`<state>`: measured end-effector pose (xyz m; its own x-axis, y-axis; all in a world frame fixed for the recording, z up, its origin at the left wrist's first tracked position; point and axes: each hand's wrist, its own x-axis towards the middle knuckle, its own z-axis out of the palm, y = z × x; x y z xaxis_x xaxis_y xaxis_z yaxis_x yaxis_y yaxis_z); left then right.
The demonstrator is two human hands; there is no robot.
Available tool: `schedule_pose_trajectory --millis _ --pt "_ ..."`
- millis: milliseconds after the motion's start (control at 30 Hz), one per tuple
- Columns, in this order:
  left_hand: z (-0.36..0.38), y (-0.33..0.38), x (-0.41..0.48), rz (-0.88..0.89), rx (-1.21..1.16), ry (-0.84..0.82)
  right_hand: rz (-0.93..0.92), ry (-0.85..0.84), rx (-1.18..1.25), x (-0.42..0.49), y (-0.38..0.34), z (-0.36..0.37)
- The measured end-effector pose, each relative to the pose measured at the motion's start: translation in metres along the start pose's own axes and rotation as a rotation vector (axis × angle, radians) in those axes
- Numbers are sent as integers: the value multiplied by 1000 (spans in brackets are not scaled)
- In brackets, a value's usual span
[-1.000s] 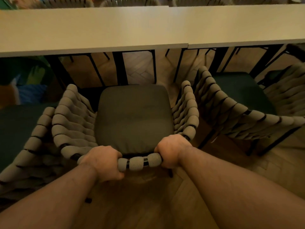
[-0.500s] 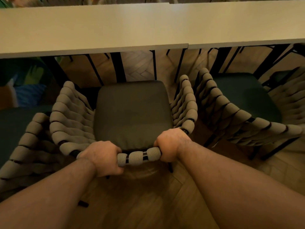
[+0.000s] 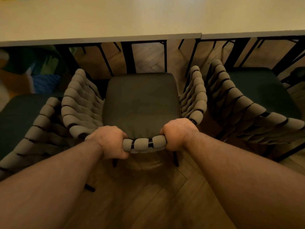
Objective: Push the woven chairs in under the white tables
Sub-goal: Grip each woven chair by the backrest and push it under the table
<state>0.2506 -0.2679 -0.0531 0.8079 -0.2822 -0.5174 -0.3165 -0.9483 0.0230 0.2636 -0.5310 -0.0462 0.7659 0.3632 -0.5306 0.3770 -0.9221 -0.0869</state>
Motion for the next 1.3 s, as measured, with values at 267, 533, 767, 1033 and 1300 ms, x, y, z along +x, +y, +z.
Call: schedule_pose_trajectory --millis 267,533,767,1033,1300 --pt "13 4 -6 -64 -43 149 79 138 -39 -8 -9 11" --pt "31 12 -39 -136 13 414 139 269 -29 -32 -49 23" --pt "47 -63 -119 130 -157 350 -117 451 151 -48 -166 14" --pt "91 -256 -255 -90 -206 384 -329 446 188 -21 -350 -11" --pt "147 -414 -332 -566 -141 10 -403 378 112 31 -508 -32"
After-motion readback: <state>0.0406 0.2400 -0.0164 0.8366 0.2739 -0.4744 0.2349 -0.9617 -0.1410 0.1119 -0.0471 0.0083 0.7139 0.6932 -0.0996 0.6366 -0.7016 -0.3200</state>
